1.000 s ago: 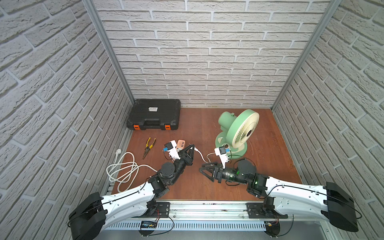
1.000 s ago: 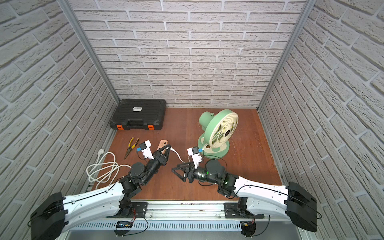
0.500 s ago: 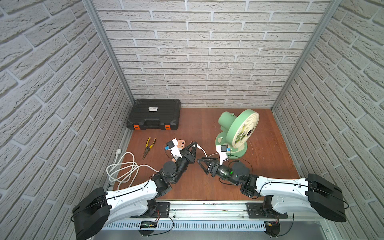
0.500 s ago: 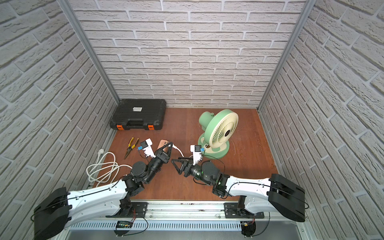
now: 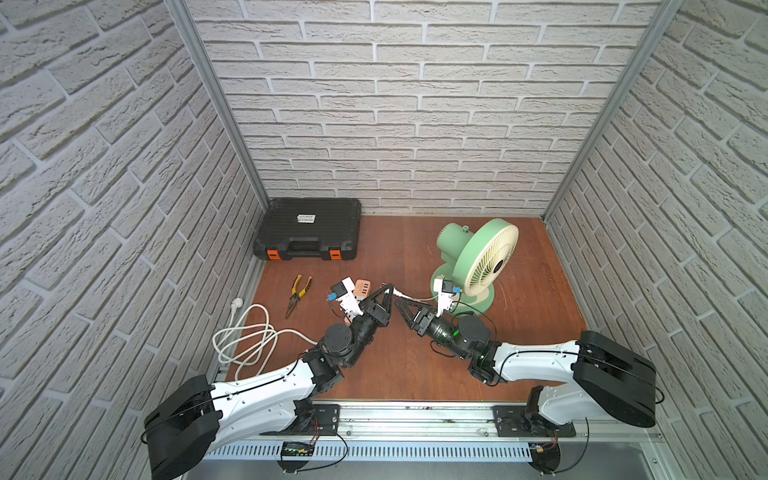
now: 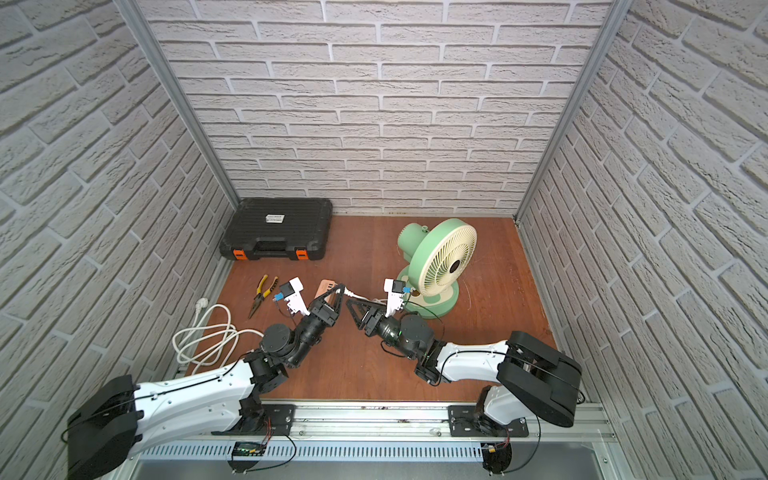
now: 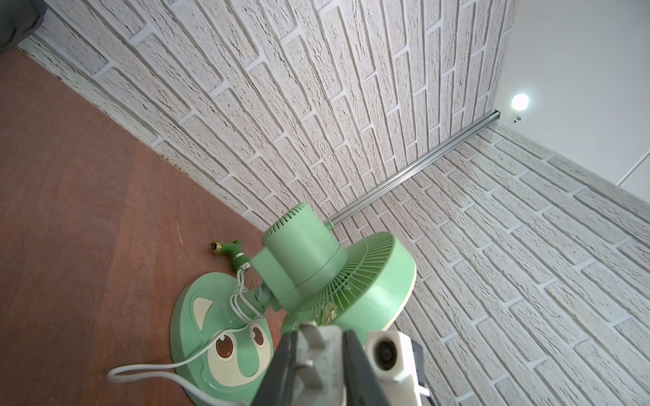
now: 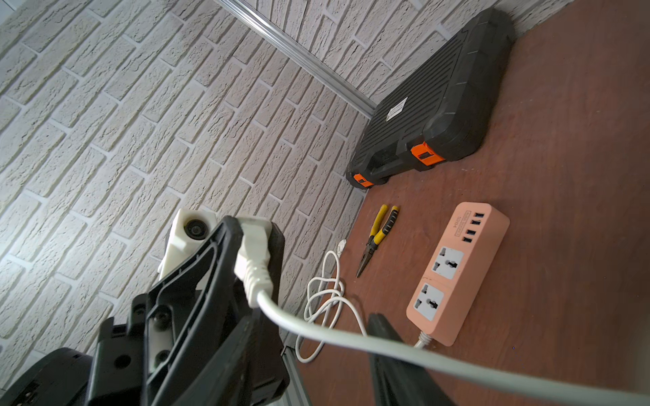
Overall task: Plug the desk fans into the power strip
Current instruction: Pick up the plug from the center of the board.
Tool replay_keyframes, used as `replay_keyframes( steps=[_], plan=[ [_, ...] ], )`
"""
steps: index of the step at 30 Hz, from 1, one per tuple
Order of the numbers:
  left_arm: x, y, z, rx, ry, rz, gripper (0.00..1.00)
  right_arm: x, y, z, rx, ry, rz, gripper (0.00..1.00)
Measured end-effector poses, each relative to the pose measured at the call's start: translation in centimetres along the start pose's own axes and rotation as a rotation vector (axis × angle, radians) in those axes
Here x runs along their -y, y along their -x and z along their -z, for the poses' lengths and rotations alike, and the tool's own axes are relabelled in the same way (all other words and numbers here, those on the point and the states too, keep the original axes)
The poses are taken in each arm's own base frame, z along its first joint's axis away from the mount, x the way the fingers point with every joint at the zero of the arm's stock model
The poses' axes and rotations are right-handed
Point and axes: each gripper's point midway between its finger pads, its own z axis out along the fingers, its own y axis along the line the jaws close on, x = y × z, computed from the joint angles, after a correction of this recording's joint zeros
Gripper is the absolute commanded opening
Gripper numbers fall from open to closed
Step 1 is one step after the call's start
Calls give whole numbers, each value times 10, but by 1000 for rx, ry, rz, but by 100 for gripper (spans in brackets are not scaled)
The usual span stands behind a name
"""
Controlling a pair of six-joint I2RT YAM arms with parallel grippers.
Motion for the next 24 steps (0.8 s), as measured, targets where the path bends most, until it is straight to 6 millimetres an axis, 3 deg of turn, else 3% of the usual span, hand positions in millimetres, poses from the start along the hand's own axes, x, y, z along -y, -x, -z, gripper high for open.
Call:
replay_keyframes(
  steps=[5,24],
  plan=[
    [-3,0,4,3,1,15,0,-11,1,-2,3,59,0,52],
    [1,9,13,33,-36,62,0,-33,11,-13,18,103,19,30]
  ],
)
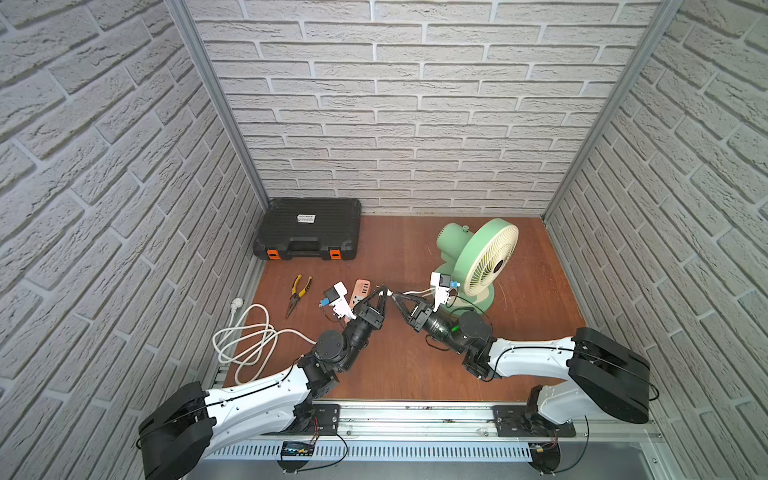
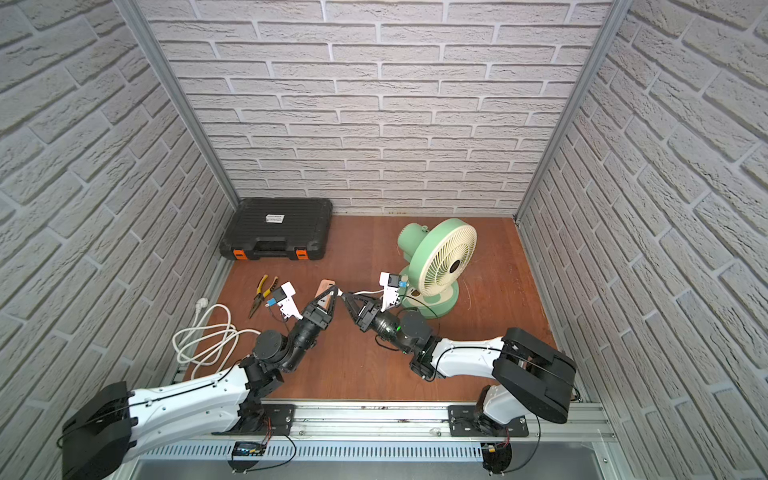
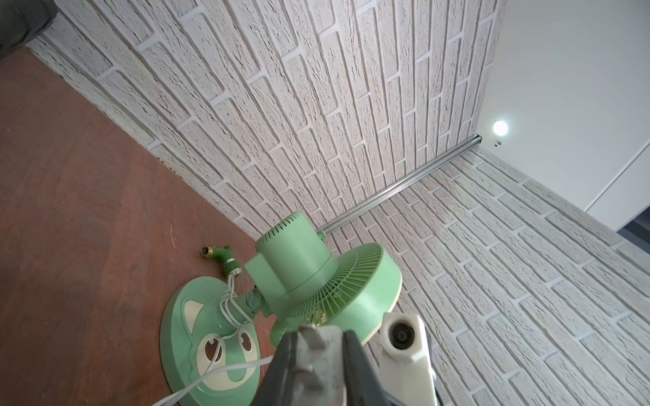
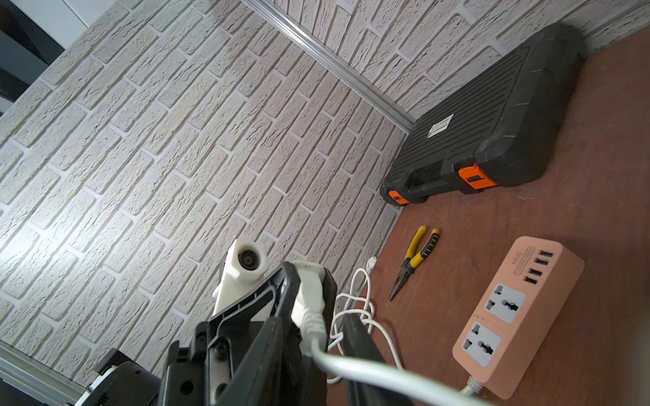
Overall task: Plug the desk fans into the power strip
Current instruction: Pick up the plug from the center of the board.
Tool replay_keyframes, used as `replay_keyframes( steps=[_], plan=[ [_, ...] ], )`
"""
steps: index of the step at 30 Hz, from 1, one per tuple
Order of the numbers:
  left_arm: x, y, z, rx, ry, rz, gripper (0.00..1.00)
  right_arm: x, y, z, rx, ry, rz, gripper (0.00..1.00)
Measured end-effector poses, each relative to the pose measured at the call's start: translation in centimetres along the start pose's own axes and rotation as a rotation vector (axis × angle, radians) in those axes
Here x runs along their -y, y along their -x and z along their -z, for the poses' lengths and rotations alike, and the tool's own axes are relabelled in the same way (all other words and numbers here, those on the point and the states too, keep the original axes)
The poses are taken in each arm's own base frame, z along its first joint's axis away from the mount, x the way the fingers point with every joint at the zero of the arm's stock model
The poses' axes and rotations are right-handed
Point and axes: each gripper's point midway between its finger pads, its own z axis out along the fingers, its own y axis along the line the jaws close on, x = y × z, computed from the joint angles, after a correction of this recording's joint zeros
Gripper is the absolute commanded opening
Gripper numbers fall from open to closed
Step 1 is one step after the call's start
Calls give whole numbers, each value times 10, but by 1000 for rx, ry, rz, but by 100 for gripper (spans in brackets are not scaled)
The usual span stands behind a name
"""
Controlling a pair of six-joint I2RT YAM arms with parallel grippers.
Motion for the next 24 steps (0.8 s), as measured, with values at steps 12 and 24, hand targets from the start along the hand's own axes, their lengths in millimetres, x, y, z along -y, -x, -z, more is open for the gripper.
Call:
replay_keyframes(
  steps=[12,24],
  plan=[
    [2,3,3,4,-2,-1,13,-4,-1,-4,-18,15,-4,3],
    [6,23,32,-74,1,-224,98,-38,52,25,-1,-23,86,3]
  ],
)
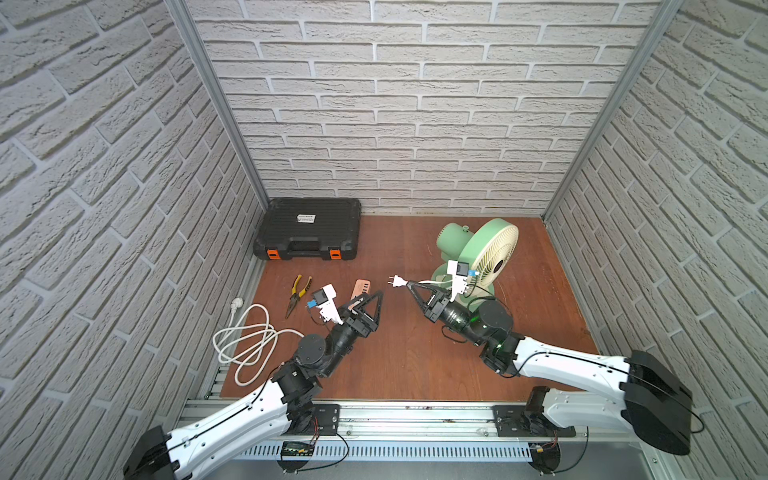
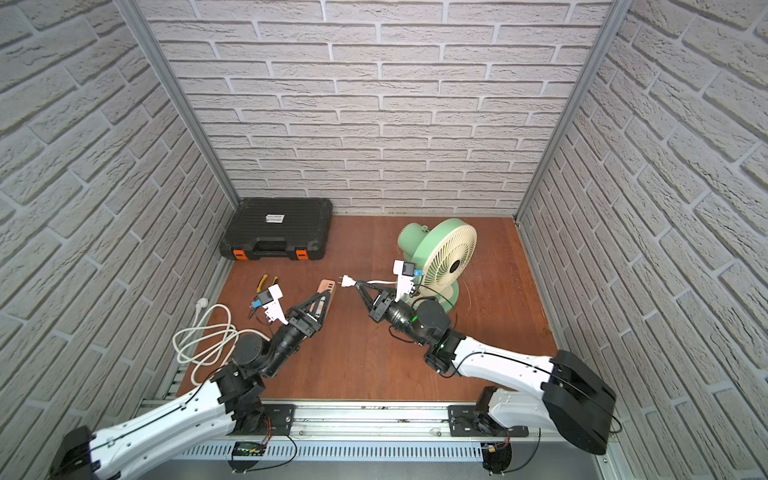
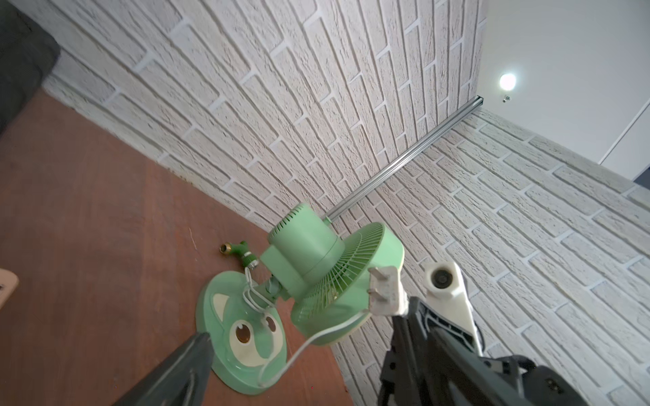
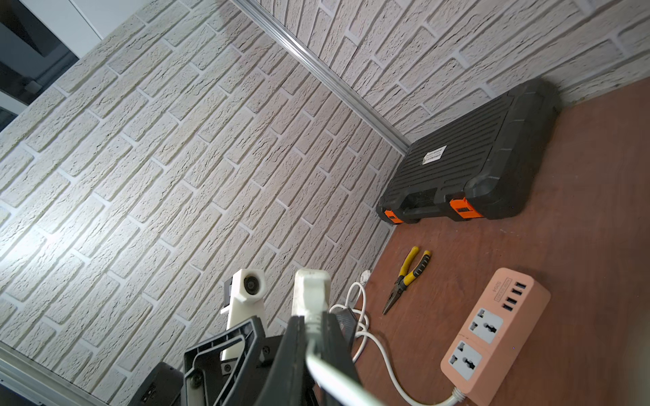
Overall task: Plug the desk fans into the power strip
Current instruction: Pick up the plug from the center of the board.
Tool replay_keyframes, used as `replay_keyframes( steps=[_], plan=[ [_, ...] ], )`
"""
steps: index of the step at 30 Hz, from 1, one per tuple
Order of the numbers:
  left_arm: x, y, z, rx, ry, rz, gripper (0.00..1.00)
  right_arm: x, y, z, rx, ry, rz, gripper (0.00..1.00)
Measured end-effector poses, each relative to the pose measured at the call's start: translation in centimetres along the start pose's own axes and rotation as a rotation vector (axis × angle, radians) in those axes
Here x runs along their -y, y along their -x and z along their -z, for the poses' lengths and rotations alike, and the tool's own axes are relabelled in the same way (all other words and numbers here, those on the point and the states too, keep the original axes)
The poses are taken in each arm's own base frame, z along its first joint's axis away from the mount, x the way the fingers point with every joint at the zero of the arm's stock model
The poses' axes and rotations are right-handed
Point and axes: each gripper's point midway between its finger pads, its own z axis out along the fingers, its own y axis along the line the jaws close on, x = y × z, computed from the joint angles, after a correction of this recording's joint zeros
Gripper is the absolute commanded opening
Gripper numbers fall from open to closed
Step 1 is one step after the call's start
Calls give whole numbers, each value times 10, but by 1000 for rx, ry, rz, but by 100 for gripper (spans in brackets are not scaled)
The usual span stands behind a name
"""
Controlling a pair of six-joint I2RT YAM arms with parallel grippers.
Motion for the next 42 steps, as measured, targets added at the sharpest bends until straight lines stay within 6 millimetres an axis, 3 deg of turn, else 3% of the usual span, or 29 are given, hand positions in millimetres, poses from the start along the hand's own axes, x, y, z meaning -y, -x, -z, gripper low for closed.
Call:
replay_keyframes(
  steps=[4,8,12,16,19,28,36,42],
  plan=[
    [25,12,13,-59,-43,-218,98,-32,23,13,-44,-18,92,3],
    [41,-5,8,-210,-61,-421,98,-52,32,26,-132,-63,171,3],
    [61,-54,-9,-435,-88,-690,98,-42,20,34,-257,-156,215,3],
    [78,-101,-13,-531,-144,-989,98,-20,1,48,-377,-256,238,3],
    [69,-109,-12,-525,-144,-1126,98,-8,-9,59,-435,-311,248,3],
    [65,-106,-2,-390,-261,-1274,90,1,-25,73,-540,-349,245,3],
    [79,-106,-9,-349,-335,-1254,82,3,-34,72,-583,-340,227,3],
    [77,-115,-14,-371,-349,-1223,72,-1,-36,71,-589,-317,215,3]
  ],
)
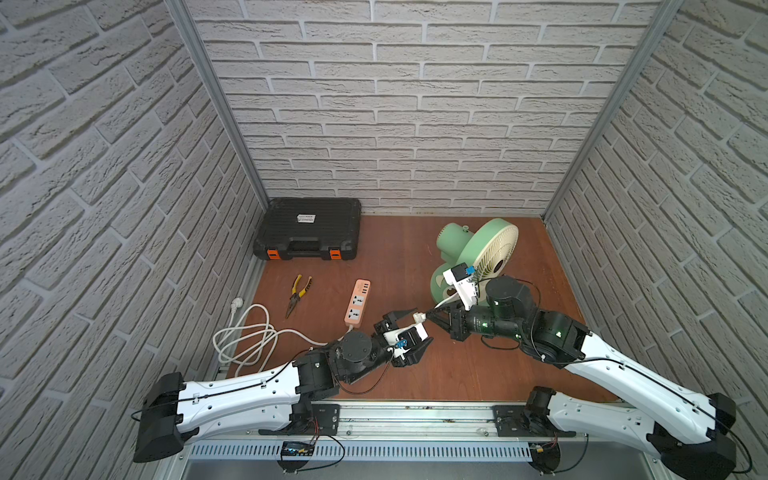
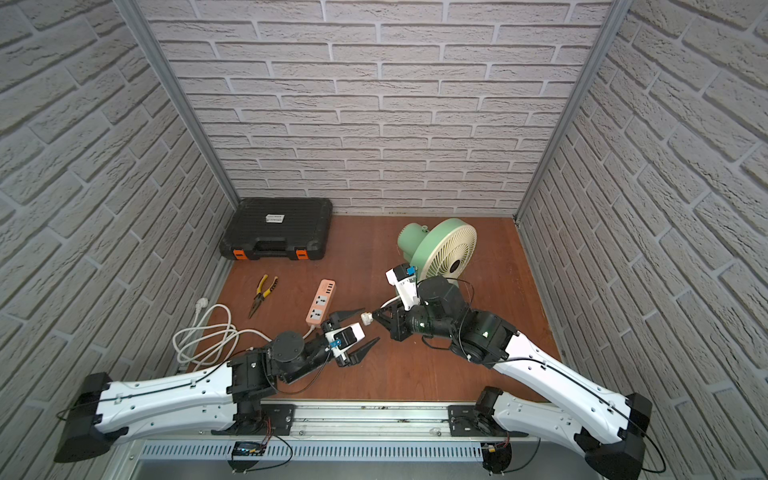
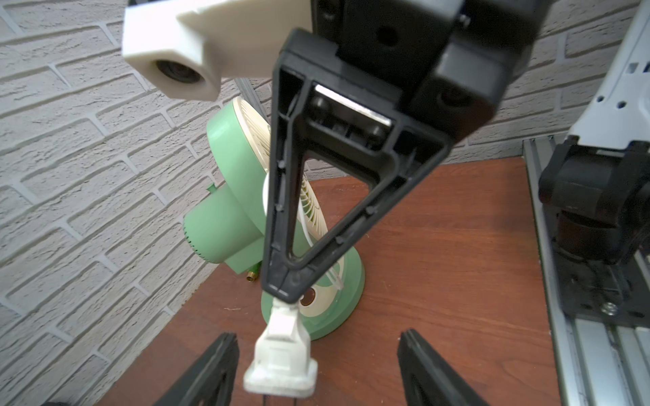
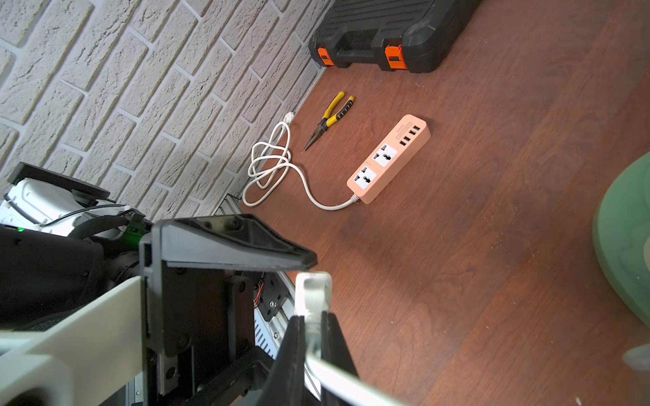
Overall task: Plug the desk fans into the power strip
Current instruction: Pick up the plug from the center of the board.
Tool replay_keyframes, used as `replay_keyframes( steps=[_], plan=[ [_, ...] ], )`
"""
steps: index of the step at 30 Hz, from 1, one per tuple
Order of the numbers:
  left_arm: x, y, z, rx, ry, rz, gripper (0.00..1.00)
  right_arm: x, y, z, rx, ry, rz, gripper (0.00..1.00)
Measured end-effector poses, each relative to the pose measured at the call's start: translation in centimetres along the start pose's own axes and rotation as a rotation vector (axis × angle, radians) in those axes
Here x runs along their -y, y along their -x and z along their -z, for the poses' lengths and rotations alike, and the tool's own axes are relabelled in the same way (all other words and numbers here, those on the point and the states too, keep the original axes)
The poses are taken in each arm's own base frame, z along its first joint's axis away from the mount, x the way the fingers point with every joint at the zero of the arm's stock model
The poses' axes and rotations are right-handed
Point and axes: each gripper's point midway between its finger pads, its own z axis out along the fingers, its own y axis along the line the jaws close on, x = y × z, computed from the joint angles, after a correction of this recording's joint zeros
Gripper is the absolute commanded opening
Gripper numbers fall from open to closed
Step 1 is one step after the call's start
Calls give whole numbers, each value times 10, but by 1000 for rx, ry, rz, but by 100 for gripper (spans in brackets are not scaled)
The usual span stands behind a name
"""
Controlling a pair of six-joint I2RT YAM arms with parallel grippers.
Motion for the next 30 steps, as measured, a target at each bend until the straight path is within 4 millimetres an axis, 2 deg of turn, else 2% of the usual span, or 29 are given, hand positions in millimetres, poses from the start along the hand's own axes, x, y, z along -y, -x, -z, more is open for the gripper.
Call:
replay_keyframes(
  steps=[8,13,17,23,30],
  plan=[
    [-17,3,3,30,37,88,62,-3,0,0,-2,15,0,3],
    [-20,7,4,46,38,121,71,-6,2,0,5,29,-1,3],
    [-15,4,4,46,14,139,71,-8,4,1,13,37,-6,3],
    [-9,-4,3,33,-9,156,55,-10,6,1,21,46,-13,3],
    [-9,-1,3,45,-14,163,48,-11,6,1,19,53,-23,3]
  ],
)
